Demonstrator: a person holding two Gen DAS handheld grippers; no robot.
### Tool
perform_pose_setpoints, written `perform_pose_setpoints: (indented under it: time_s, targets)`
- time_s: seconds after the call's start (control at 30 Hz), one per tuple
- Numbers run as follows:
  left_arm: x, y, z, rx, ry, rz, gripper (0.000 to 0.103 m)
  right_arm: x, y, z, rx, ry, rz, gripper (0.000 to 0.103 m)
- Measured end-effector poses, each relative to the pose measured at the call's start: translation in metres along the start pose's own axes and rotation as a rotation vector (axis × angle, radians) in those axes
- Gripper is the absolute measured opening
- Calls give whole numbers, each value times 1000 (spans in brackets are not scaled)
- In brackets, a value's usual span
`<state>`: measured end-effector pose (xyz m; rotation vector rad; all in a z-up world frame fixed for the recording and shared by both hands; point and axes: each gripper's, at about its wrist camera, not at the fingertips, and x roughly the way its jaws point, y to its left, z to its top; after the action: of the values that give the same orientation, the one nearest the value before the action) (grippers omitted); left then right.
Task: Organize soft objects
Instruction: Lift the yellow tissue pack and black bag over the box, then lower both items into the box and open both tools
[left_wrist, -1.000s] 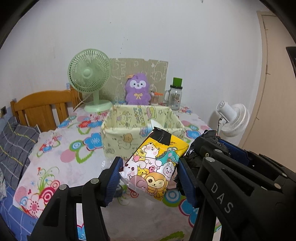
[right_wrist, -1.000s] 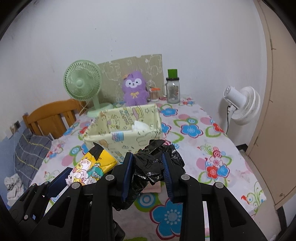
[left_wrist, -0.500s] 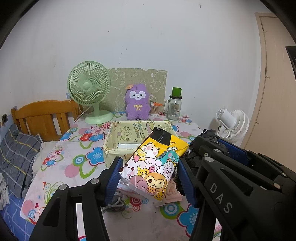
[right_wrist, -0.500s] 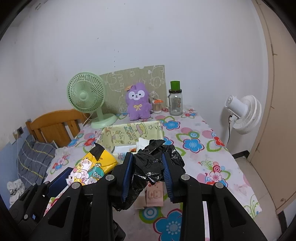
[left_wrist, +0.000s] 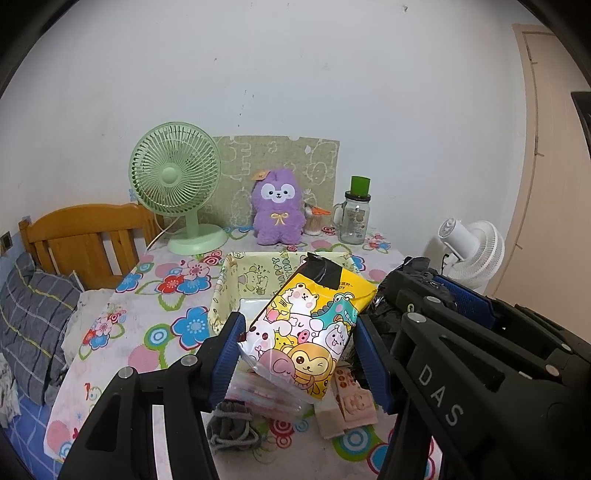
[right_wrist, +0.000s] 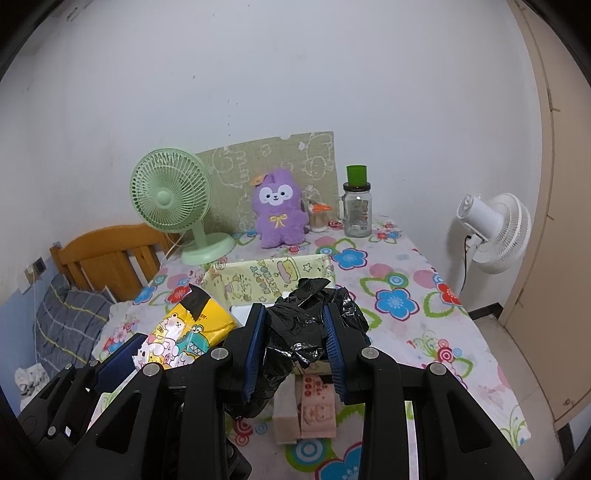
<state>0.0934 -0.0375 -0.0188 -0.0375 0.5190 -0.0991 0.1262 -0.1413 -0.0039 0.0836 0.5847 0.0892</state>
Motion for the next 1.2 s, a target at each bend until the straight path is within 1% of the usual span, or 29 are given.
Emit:
perform_pose_setpoints:
  time_s: [0.33,0.53,1.2]
  targets:
    - [27,10,17,-9,8,-1,62,31,7,18,-8,6,-1,35]
    - [47,14,27,-19,28,-11,62,50,9,25,-11,14,-7,35]
    - [110,25,50,-26,73,5,62,121,6,50,-1,43,14,35]
